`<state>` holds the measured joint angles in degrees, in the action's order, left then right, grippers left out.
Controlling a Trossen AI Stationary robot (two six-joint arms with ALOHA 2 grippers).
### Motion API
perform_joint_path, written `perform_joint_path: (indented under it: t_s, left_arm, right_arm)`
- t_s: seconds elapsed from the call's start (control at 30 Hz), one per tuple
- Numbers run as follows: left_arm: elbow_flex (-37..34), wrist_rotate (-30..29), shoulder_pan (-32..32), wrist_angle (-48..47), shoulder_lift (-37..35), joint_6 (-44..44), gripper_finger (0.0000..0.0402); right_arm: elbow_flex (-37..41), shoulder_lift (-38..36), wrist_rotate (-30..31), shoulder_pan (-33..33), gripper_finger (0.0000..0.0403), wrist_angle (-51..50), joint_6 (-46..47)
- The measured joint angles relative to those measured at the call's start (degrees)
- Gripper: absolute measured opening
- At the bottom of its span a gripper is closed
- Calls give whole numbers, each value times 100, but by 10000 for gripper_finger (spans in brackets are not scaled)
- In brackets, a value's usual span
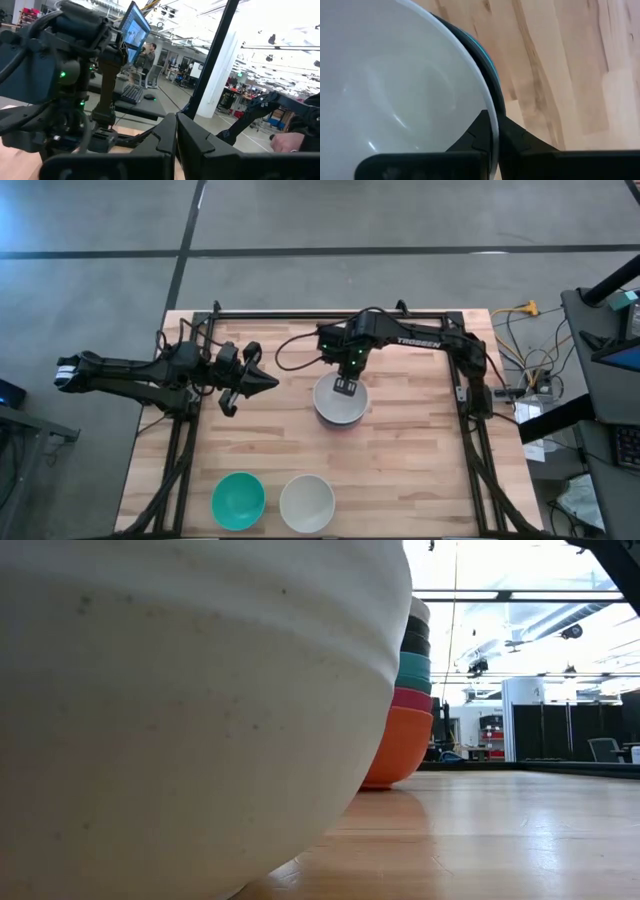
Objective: Nest bowls inside each other
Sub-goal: Stack the right white bowl on the black bowl
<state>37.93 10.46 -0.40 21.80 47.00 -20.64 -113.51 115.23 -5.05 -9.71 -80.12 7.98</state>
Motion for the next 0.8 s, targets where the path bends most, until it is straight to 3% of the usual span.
perform_joint_path:
  t_s: [0.57, 0.8]
  left_arm:
    - [-9, 2, 0, 0, 2, -9, 0]
    - [-9, 2, 0, 0, 2, -13, 0]
  right_arm:
    - [89, 3, -133, -42, 11, 302, 101]
    - [89, 7, -113, -42, 46, 272, 147]
